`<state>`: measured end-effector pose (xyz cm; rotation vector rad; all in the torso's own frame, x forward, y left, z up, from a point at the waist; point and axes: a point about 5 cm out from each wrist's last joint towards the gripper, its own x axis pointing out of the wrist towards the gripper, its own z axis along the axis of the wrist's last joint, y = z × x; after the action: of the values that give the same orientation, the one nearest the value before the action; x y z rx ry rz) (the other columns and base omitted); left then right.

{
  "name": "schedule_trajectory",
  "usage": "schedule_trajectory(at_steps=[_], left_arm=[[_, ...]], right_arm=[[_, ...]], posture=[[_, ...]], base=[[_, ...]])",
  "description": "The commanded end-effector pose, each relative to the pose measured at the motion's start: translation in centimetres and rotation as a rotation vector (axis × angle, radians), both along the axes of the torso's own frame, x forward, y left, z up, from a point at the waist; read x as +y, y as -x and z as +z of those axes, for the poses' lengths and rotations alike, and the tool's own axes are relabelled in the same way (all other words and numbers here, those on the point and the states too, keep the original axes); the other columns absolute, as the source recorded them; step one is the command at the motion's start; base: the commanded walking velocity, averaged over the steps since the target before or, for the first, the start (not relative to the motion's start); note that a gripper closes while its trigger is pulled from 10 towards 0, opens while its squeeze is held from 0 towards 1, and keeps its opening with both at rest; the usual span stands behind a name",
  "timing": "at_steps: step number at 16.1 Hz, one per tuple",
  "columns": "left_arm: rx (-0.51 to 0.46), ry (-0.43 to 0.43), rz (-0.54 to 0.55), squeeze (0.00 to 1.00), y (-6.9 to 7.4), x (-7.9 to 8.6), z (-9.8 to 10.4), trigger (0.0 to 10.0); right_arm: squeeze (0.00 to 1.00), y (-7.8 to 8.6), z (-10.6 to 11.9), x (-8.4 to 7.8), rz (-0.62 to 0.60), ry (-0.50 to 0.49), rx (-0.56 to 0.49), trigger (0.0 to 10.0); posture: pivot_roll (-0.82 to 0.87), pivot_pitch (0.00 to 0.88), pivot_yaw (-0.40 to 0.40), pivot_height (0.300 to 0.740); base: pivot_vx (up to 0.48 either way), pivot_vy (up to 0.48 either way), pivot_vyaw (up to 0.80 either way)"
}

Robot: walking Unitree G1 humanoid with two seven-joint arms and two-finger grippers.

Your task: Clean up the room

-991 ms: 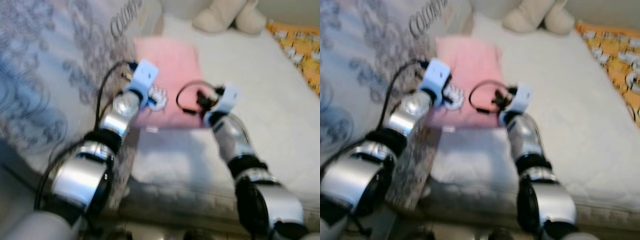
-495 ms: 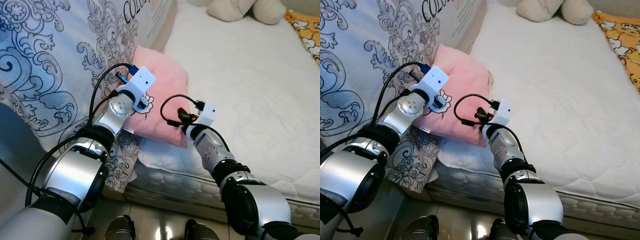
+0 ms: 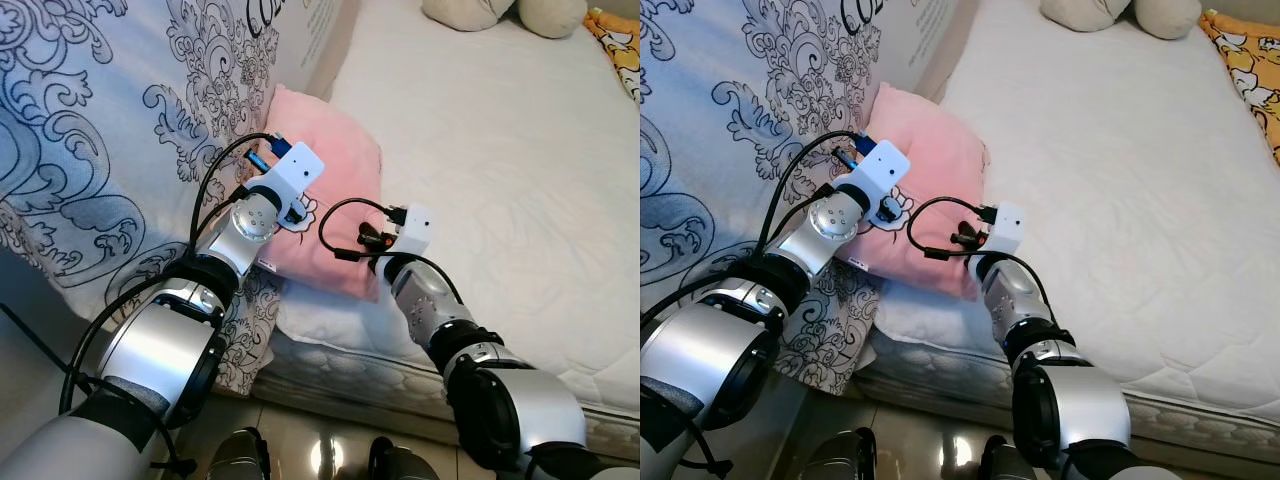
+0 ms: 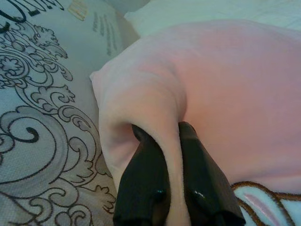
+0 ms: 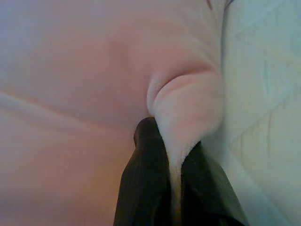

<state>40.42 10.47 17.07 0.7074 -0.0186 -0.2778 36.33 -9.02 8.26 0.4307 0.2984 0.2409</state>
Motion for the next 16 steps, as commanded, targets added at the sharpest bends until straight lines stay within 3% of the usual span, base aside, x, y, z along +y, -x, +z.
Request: schedule_trajectory(at_steps=[1,2,5,7,11,13,14,15,16], left_arm=[[0.005,-0.006,0.028,1.0,0.1,0.8,-0.5,10.0],[0.007,-0.008,0.023,1.0,0.1,0.9,-0.6,10.0],[-0.048,-0.086,-0.025,1.0,-0.1,0.4,0.5,10.0],[-0.113,-0.095,-0.069,1.0,-0.4,-0.4,2.4,10.0],[-0.159,-0.039,-0.109,1.0,-0.6,-1.0,4.4,10.0],[-0.185,0.041,-0.117,1.0,-0.7,-1.1,6.1,10.0],[-0.262,0.069,-0.137,1.0,-0.6,-1.3,8.7,10.0],[-0.292,0.079,-0.151,1.0,-0.4,-1.4,9.8,10.0],[-0.291,0.083,-0.153,1.0,-0.4,-1.4,9.8,10.0]], right_arm=[[0.26,0.8,-1.4,-0.3,-0.035,-0.005,0.054,10.0],[1.0,1.0,-1.6,0.2,-0.039,-0.029,0.071,10.0],[1.0,1.6,-2.0,2.4,-0.017,-0.134,0.109,10.0],[1.0,1.9,-2.1,3.4,-0.013,-0.163,0.119,10.0],[1.0,2.1,-2.3,3.6,-0.019,-0.165,0.131,10.0],[1.0,2.1,-2.1,4.0,-0.004,-0.17,0.121,10.0],[1.0,2.2,-2.1,4.3,0.009,-0.173,0.116,10.0],[1.0,2.2,-2.0,4.4,0.011,-0.17,0.111,10.0],[1.0,2.1,-1.9,4.4,0.01,-0.17,0.107,10.0]], posture=[[0.04,0.232,-0.017,0.74],[0.04,0.23,-0.018,0.74],[0.04,0.222,-0.022,0.74],[0.04,0.212,-0.02,0.74],[0.04,0.201,-0.014,0.74],[0.04,0.196,-0.013,0.74],[0.05,0.191,-0.015,0.74],[0.05,0.184,-0.015,0.74],[0.05,0.176,-0.015,0.74]], base=[[0.0,0.0,0.0],[0.0,0.0,0.0],[0.0,0.0,0.0],[0.0,0.0,0.0],[0.0,0.0,0.0],[0.0,0.0,0.0],[0.0,0.0,0.0],[0.0,0.0,0.0],[0.0,0.0,0.0]])
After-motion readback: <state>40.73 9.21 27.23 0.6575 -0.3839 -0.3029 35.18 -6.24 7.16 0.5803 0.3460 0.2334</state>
